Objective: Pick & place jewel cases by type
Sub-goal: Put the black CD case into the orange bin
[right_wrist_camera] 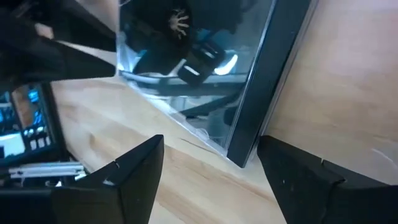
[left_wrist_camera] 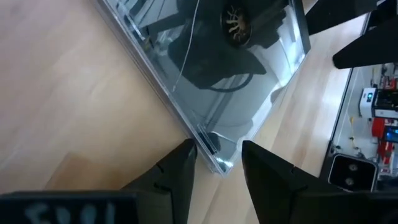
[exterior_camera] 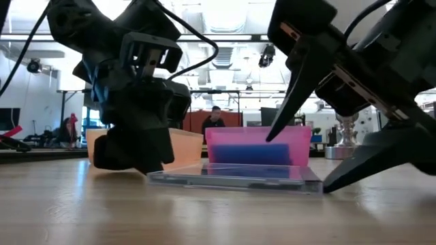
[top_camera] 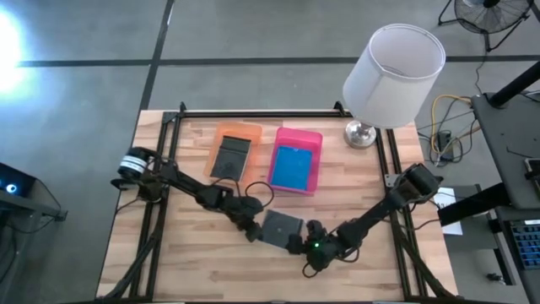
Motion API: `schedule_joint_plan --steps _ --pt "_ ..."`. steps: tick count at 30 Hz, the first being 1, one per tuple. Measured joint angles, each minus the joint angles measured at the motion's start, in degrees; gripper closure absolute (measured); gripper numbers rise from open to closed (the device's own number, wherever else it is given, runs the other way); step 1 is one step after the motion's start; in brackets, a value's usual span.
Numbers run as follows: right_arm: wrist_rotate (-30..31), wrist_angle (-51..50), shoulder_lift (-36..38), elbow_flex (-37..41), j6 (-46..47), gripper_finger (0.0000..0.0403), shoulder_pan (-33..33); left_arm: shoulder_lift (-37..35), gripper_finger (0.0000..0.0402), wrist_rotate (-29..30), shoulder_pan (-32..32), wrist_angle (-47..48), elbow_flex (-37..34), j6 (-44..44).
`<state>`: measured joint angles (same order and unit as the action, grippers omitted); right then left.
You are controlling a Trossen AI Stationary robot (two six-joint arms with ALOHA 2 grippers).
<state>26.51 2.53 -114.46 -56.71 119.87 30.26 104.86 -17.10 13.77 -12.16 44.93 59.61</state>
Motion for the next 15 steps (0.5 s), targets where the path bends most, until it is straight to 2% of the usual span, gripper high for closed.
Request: schedule_joint_plan --steps 4,9,15 --pt "4.21 4.14 1.47 0.33 -8.72 0.0149 0.76 0.0 0.028 -0.13 0.46 1.4 -0.1 -0.22" --pt "6.48 3.12 3.13 -0.5 -20.43 0.0157 0.89 0.0 0.028 -0.52 1.01 4.56 -0.31 -0.83" --pt "7.99 5.26 6.21 -0.92 -21.74 0.0156 0.77 -0.17 0.028 -0.33 2.83 7.74 -0.33 -0.9"
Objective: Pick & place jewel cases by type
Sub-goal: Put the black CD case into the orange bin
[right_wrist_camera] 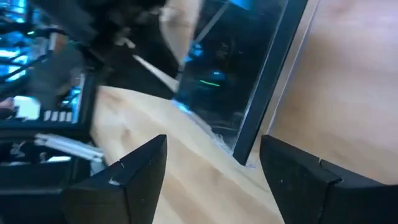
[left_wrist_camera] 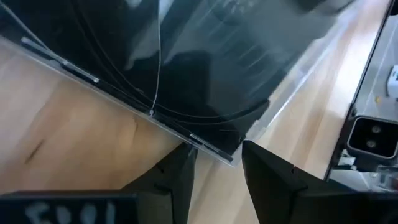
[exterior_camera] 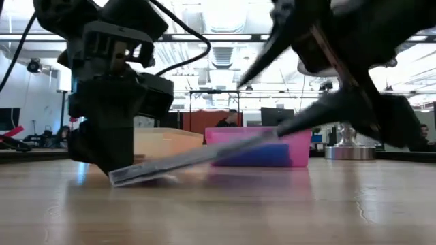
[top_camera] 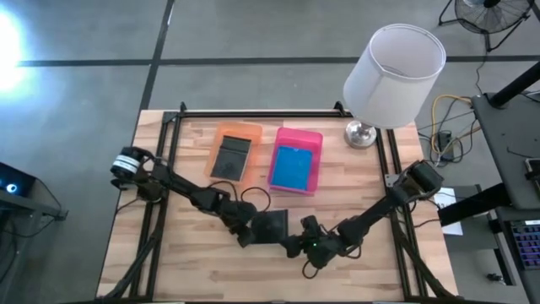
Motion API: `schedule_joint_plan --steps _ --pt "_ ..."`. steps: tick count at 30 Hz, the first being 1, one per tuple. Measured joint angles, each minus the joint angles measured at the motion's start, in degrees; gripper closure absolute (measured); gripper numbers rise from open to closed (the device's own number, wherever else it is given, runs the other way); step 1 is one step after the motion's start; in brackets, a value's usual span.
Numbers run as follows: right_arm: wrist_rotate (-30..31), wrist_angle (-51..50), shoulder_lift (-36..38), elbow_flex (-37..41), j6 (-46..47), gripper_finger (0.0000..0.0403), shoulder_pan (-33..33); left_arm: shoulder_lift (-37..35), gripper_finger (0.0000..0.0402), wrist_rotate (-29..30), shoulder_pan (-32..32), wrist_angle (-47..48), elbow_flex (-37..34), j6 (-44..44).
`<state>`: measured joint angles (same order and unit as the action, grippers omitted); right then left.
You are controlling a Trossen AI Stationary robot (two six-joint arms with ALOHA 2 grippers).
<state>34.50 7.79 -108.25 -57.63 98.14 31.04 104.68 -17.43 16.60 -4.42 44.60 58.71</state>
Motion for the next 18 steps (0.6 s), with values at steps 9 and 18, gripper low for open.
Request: schedule_joint_plan --steps 9,18 --pt "0.48 2.71 1.8 -3.73 -6.61 0.0165 -1.01 -0.01 0.028 4.39 2.75 -0.32 -0.02 1.04" --pt "-5.08 3.19 -2.82 -9.96 -11.67 0.0168 -5.35 0.04 0.028 4.67 3.4 -6.43 0.74 1.87"
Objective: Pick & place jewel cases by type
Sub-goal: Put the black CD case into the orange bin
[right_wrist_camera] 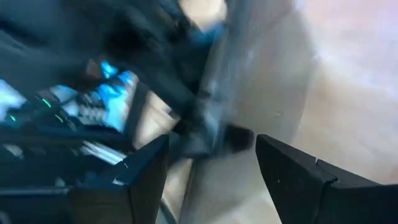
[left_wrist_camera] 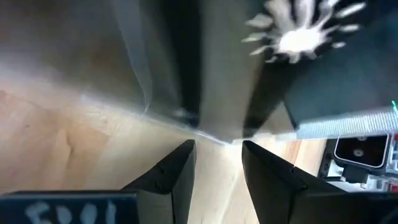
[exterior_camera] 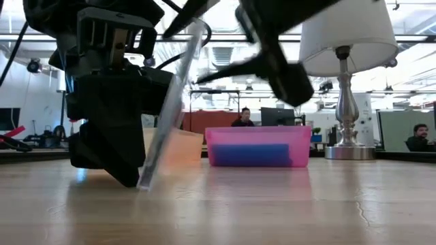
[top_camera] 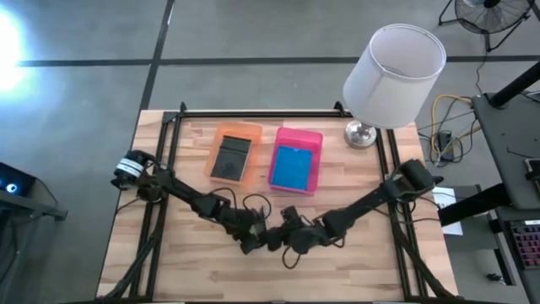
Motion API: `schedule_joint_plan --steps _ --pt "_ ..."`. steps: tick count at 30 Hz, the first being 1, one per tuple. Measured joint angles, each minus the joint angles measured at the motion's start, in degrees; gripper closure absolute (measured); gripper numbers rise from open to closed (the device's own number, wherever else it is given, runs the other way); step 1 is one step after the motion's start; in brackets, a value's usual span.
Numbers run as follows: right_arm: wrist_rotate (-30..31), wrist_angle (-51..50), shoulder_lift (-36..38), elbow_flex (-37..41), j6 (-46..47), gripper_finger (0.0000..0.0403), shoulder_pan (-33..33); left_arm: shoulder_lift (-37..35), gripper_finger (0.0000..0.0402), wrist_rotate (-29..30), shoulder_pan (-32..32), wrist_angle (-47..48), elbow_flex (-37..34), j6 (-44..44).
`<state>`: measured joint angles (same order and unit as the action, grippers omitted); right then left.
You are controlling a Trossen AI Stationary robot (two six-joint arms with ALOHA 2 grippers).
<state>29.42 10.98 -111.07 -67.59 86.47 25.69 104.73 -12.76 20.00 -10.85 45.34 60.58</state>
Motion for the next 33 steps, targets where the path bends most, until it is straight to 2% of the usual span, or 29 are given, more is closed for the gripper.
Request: schedule_joint_plan --steps 4,8,12,19,22,26,29,31,33 --pt "-5.27 -1.78 -3.06 -2.0 -3.35 0.017 -1.13 -0.07 0.028 0.84 0.86 -0.22 -0.27 0.45" --pt "-6.93 -6.23 -2.76 -2.36 1.36 0.0196 -0.89 -0.92 0.028 5.52 3.3 -0.15 -0.63 0.45" --pt "-8.76 -8.11 -2.81 -1.12 3.39 0.0253 -0.76 -4.13 0.028 13.41 6.46 -0.33 -1.93 1.0" --pt "-6.31 -7.8 -2.23 -0.52 3.0 0.0377 -0.91 -13.1 0.028 25.67 12.0 2.87 -8.94 6.18" --pt "-4.39 -7.54 -1.19 -0.53 1.79 0.0378 -1.15 -18.02 0.028 30.57 16.2 4.48 -12.68 13.31" --pt "-3.75 -6.91 2.49 -0.51 -2.29 0.0378 -2.32 -25.79 0.028 45.15 26.73 4.89 -17.3 25.75" --pt "-10.26 -5.91 4.78 -2.05 -11.0 0.0378 -6.63 -30.14 0.028 57.01 33.51 4.98 -19.07 31.73" --pt "-16.4 -7.86 4.9 -5.01 -18.19 0.0378 -11.66 -32.04 0.028 60.89 35.15 4.98 -19.63 33.42" --pt "-20.96 -13.41 4.78 -8.78 -25.42 0.0378 -17.02 -33.39 0.028 61.8 35.31 5.1 -19.69 33.4"
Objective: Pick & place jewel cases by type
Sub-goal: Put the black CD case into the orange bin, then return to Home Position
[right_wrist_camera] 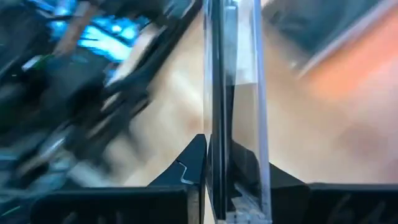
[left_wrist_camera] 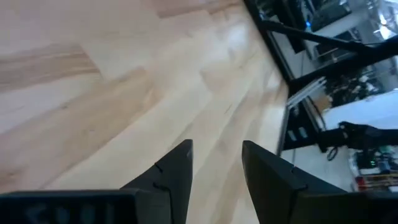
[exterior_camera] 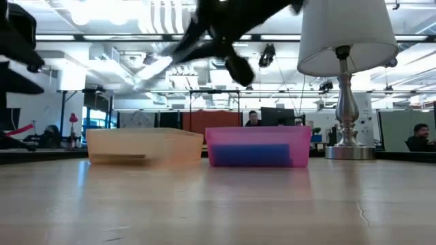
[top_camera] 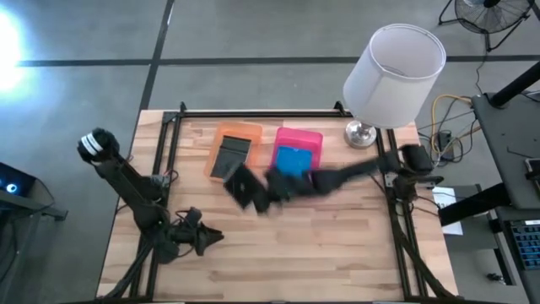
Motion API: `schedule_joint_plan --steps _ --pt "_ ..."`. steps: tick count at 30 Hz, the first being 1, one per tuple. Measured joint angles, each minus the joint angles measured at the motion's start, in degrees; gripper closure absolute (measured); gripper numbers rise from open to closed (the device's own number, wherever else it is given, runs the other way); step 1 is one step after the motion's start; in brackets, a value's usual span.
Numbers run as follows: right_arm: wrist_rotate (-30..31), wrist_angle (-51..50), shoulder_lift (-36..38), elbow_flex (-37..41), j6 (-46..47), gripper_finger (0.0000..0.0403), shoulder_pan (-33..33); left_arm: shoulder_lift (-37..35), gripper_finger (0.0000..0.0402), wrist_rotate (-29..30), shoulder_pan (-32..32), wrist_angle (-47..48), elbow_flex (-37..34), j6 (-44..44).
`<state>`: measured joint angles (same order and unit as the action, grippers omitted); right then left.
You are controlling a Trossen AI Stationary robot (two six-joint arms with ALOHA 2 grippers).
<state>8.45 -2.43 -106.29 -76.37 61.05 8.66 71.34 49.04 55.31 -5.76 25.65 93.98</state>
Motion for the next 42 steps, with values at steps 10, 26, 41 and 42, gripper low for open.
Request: schedule_joint_plan --steps 10,26,41,42 --pt "-23.44 -15.91 -4.6 -14.99 -18.14 0.0373 -20.86 -4.64 0.028 6.99 0.39 -0.14 3.6 -6.14" --pt "-34.51 -41.66 -32.27 -49.61 -27.08 0.0302 -28.77 -8.93 0.028 13.22 0.14 -0.05 4.11 -9.77" --pt "-2.27 -59.29 -29.18 -58.13 -37.1 0.013 -25.16 -9.0 0.028 14.0 -1.82 0.9 3.93 -9.77" --pt "2.47 -59.16 -27.41 -58.13 -38.19 0.0126 -23.88 -9.02 0.028 13.46 -2.31 0.94 3.93 -9.79"
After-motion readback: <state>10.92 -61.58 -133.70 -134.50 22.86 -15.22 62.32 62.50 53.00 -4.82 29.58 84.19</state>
